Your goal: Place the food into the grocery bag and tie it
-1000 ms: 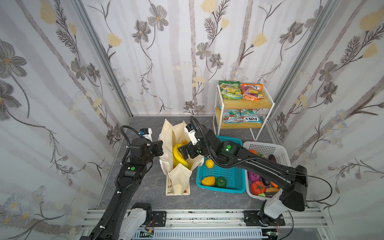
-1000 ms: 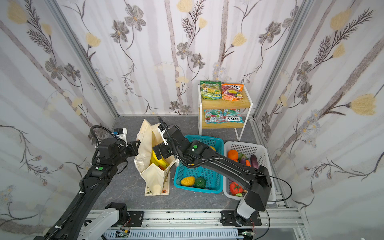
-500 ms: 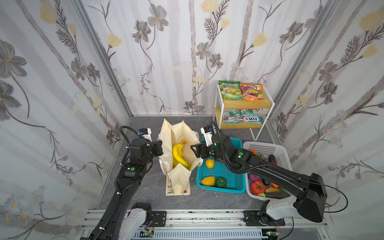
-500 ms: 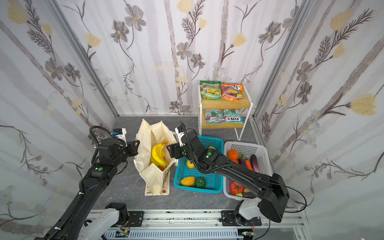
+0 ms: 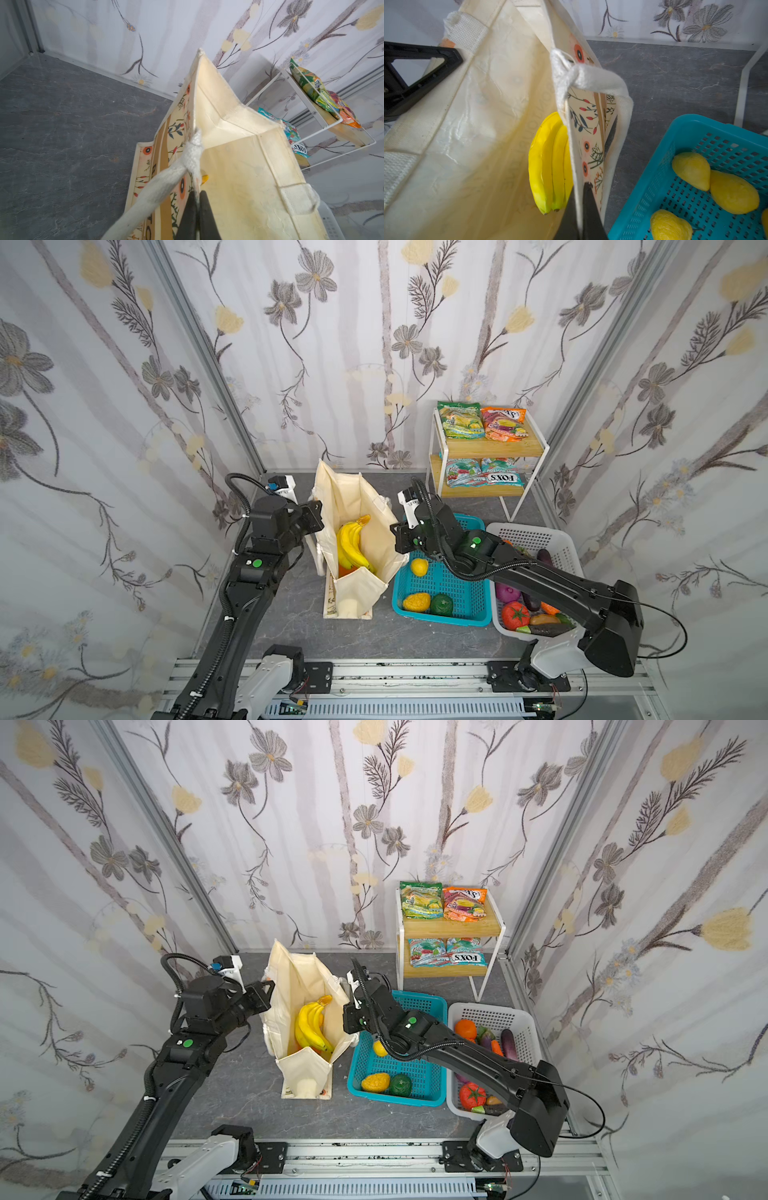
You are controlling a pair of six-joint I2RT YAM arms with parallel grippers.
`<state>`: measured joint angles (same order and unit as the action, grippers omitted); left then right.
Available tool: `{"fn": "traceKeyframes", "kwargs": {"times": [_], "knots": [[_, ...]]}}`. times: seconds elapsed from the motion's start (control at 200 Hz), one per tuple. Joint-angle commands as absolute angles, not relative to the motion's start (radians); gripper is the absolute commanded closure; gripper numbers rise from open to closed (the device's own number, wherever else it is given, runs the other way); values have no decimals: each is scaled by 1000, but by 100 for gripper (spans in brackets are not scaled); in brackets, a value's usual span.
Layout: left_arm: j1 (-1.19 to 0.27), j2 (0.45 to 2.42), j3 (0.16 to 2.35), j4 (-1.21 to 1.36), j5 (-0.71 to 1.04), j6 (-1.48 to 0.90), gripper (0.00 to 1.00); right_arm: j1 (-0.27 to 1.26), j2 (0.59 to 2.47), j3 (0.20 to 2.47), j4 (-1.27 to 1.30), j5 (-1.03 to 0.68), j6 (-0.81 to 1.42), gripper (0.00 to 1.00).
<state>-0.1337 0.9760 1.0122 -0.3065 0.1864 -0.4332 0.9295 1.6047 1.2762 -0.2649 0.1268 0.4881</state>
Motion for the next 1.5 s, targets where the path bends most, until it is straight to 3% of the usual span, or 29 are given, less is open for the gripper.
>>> {"fn": "traceKeyframes", "kwargs": {"times": [0.0, 0.255, 0.465, 0.75, 0.839, 0.904, 1.104, 1.224, 1.329, 1.379, 1.439, 1.494], "knots": [[-129, 1009, 1092, -396, -2, -392, 100, 910, 1548, 1234, -301, 208, 489, 100], [-111, 988, 1159, -549, -302, -301, 100, 834, 1484, 1159, -272, 147, 530, 100], [-103, 988, 1137, -583, -320, -286, 100, 834, 1513, 1192, -274, 121, 541, 100], [-120, 976, 1020, -453, 80, -291, 100, 910, 1663, 1277, -185, 39, 560, 100], [-120, 970, 994, -416, 135, -302, 100, 925, 1721, 1335, -210, 23, 556, 100], [-120, 964, 981, -407, 139, -307, 92, 926, 1736, 1345, -204, 11, 557, 100], [-120, 950, 931, -405, 98, -332, 49, 925, 1718, 1324, -185, 17, 560, 100], [-121, 967, 928, -403, 162, -354, 45, 926, 1715, 1314, -186, 14, 561, 100], [-127, 981, 933, -403, 225, -368, 54, 926, 1718, 1312, -185, 9, 561, 100], [-134, 982, 933, -403, 234, -371, 70, 926, 1718, 1311, -181, 8, 561, 100], [-141, 980, 932, -405, 227, -375, 100, 926, 1714, 1310, -177, 9, 561, 100], [-143, 978, 935, -405, 216, -376, 100, 926, 1709, 1309, -178, 14, 561, 100]]}}
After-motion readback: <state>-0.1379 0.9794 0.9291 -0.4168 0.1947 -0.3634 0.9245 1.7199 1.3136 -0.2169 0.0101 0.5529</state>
